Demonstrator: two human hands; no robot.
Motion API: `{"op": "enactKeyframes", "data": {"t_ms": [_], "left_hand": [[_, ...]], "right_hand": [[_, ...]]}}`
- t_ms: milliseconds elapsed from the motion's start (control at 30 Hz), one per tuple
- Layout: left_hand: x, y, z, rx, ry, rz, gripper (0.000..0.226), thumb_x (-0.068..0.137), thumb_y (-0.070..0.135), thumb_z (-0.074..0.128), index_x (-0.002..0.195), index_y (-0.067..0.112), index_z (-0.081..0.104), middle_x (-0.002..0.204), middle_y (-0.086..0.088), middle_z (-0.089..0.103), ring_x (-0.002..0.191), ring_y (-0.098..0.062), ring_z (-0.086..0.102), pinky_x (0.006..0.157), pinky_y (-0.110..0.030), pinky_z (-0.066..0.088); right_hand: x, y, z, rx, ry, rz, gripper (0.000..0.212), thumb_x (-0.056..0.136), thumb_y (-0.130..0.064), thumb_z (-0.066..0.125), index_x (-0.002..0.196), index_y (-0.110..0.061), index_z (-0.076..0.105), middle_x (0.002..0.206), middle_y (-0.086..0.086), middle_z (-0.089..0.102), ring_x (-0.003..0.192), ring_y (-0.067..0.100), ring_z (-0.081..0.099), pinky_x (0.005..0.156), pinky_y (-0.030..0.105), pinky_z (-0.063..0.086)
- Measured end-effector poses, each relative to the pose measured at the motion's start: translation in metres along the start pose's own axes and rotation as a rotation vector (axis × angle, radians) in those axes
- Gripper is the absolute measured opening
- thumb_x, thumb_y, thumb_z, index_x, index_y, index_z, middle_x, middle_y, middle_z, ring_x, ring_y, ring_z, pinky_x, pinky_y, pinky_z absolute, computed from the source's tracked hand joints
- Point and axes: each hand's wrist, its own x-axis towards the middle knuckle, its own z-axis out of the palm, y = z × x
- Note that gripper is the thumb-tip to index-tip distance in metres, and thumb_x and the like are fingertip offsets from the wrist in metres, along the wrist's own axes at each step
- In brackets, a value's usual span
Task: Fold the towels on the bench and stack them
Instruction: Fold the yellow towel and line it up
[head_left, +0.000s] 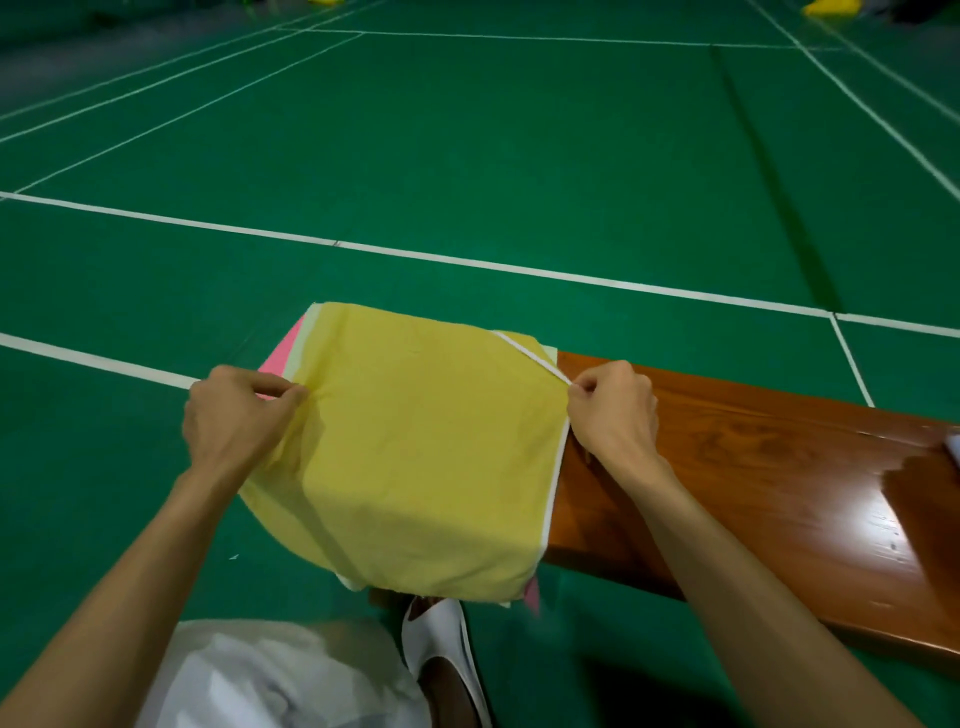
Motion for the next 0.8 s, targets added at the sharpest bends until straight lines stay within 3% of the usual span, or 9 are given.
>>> {"op": "enactKeyframes", "data": {"t_ms": [133, 267, 367, 467, 600, 667, 767, 800], "left_hand": [[-0.005, 0.01, -0.001, -0.055, 0.03, 0.101, 0.018, 0.082, 0.035, 0.084, 0.093, 0.021, 0.084, 0.073, -0.005, 0.074, 0.072, -0.028, 0.069, 0.075, -0.046, 0.06], [-0.007, 0.02, 0.005, -0.025, 0.08, 0.137, 0.017, 0.081, 0.039, 0.082, 0.09, 0.024, 0.083, 0.073, -0.004, 0.075, 0.074, -0.028, 0.069, 0.072, -0.042, 0.057], [-0.004, 0.02, 0.014, -0.033, -0.042, 0.039, 0.024, 0.082, 0.05, 0.079, 0.086, 0.027, 0.08, 0.081, 0.003, 0.074, 0.085, -0.025, 0.068, 0.08, -0.047, 0.059], [0.001, 0.02, 0.022, -0.106, -0.045, -0.007, 0.03, 0.097, 0.043, 0.066, 0.102, 0.016, 0.077, 0.1, -0.006, 0.076, 0.095, -0.031, 0.067, 0.09, -0.049, 0.056], [0.013, 0.017, 0.03, -0.05, -0.081, -0.067, 0.014, 0.091, 0.032, 0.076, 0.096, 0.019, 0.078, 0.098, -0.009, 0.077, 0.091, -0.033, 0.07, 0.087, -0.048, 0.059], [0.014, 0.019, 0.032, -0.041, -0.054, -0.094, 0.011, 0.087, 0.03, 0.081, 0.091, 0.02, 0.08, 0.095, -0.007, 0.079, 0.092, -0.031, 0.071, 0.086, -0.044, 0.058], [0.008, 0.028, 0.027, -0.016, 0.093, -0.065, 0.013, 0.087, 0.028, 0.08, 0.095, 0.017, 0.082, 0.095, -0.007, 0.079, 0.085, -0.029, 0.068, 0.077, -0.037, 0.053], [0.006, 0.032, 0.023, -0.001, 0.156, -0.036, 0.016, 0.088, 0.027, 0.078, 0.098, 0.016, 0.082, 0.094, -0.009, 0.079, 0.083, -0.031, 0.068, 0.075, -0.038, 0.052]], "right_hand": [[0.002, 0.016, -0.011, 0.189, 0.137, -0.041, 0.017, 0.097, -0.017, 0.067, 0.086, -0.012, 0.079, 0.081, 0.001, 0.074, 0.077, 0.019, 0.067, 0.073, 0.034, 0.057], [-0.007, 0.013, -0.01, 0.349, 0.235, -0.06, 0.012, 0.092, -0.023, 0.072, 0.086, -0.019, 0.082, 0.077, -0.007, 0.076, 0.072, 0.009, 0.069, 0.066, 0.015, 0.049], [-0.009, 0.012, 0.001, 0.315, 0.115, 0.011, 0.017, 0.094, -0.02, 0.068, 0.078, -0.025, 0.073, 0.075, -0.014, 0.068, 0.074, 0.006, 0.065, 0.071, 0.032, 0.058], [-0.005, 0.011, 0.006, 0.502, -0.093, 0.17, 0.018, 0.103, -0.022, 0.054, 0.087, -0.023, 0.06, 0.09, -0.004, 0.066, 0.091, 0.02, 0.065, 0.081, 0.043, 0.058], [-0.005, 0.013, 0.008, 0.658, -0.312, 0.181, 0.012, 0.094, -0.029, 0.072, 0.097, -0.017, 0.068, 0.096, 0.004, 0.075, 0.088, 0.023, 0.074, 0.082, 0.048, 0.062], [-0.006, 0.014, 0.01, 0.6, -0.316, 0.084, 0.01, 0.093, -0.024, 0.074, 0.088, -0.016, 0.076, 0.087, 0.004, 0.077, 0.08, 0.025, 0.075, 0.077, 0.049, 0.063], [-0.005, 0.018, 0.015, 0.49, -0.2, -0.077, 0.039, 0.097, -0.038, 0.062, 0.079, -0.004, 0.07, 0.067, 0.01, 0.068, 0.059, 0.027, 0.062, 0.061, 0.039, 0.052], [-0.005, 0.018, 0.015, 0.51, -0.17, -0.115, 0.046, 0.097, -0.043, 0.057, 0.08, -0.003, 0.068, 0.069, 0.016, 0.066, 0.058, 0.03, 0.058, 0.058, 0.042, 0.048]]}}
